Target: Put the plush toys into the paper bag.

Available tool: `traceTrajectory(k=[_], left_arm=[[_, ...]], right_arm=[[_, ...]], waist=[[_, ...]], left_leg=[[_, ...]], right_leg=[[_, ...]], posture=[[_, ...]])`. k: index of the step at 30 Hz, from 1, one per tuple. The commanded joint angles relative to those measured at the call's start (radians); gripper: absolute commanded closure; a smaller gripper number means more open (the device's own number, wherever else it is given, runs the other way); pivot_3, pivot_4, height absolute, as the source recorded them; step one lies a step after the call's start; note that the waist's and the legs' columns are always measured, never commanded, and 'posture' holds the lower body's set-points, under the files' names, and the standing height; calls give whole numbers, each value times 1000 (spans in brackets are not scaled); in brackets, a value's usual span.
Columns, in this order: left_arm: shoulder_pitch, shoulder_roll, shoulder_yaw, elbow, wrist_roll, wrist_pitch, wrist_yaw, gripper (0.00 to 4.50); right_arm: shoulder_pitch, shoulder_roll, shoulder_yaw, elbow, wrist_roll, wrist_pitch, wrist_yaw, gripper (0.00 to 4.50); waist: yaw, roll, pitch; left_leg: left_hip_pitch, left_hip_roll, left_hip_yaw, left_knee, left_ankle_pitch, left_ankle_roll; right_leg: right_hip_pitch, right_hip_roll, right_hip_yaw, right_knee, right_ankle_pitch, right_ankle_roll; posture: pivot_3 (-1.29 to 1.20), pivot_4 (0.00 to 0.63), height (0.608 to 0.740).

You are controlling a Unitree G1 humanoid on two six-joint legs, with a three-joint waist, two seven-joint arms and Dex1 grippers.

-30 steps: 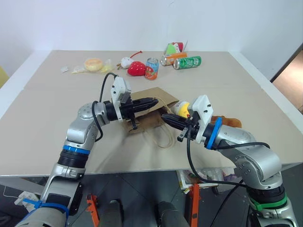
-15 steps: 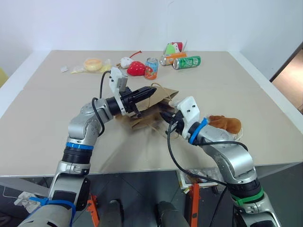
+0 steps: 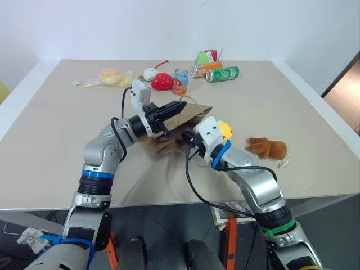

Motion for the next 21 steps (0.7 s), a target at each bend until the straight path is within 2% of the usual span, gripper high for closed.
traceTrajectory(k=[1, 5, 9, 18, 21], left_arm=[[-39, -7, 35, -43, -43, 22, 27, 4500], [-58, -12, 67, -32, -78, 53, 61, 4500], [-47, -8, 57, -43, -76, 62, 61, 4500], [-42, -9, 63, -48, -82, 59, 81, 4500], [-45, -9, 51, -70, -43, -19, 70, 4500]], right_arm=[[-35, 28, -7, 38, -53, -78, -31, 4462], [-52, 64, 1, 122, -110, -131, -61, 4462], [-83, 120, -2, 206, -131, -54, -84, 4462], [-76, 143, -11, 208, -131, 76, -52, 4462], [-89, 143, -21, 209, -131, 99, -54, 4462]], waist=[[0, 0, 0], [0, 0, 0], [0, 0, 0], [0, 0, 0], [0, 0, 0]], left_leg=[[0, 0, 0, 0, 0, 0], [0, 0, 0, 0, 0, 0], [0, 0, 0, 0, 0, 0], [0, 0, 0, -1, 0, 0], [0, 0, 0, -1, 0, 0]], right_leg=[[0, 0, 0, 0, 0, 0], [0, 0, 0, 0, 0, 0], [0, 0, 0, 0, 0, 0], [0, 0, 0, 0, 0, 0], [0, 0, 0, 0, 0, 0]], posture=[[0, 150, 740], [0, 150, 740], [0, 150, 740], [0, 150, 740], [0, 150, 740]])
